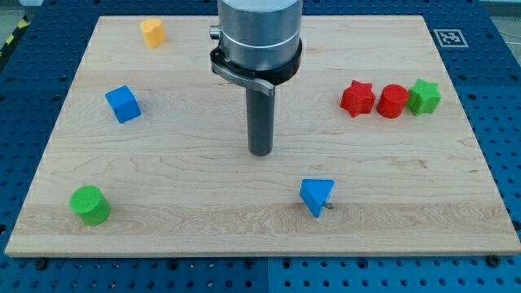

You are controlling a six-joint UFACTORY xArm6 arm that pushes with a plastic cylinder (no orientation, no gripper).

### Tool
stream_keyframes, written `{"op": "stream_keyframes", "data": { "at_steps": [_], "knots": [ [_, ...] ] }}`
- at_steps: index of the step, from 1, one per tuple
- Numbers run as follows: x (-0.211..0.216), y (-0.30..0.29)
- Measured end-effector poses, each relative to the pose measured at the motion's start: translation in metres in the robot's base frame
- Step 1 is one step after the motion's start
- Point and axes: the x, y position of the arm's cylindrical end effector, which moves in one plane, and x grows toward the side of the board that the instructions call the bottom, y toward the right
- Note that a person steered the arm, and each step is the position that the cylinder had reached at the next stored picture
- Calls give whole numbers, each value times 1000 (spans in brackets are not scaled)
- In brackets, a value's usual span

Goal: Move your arm to the left side of the board

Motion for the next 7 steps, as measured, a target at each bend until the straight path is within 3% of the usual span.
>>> {"op": "stream_keyframes", "data": {
  "at_steps": [4, 7],
  "knots": [
    [1, -9],
    [25, -24]
  ]
}}
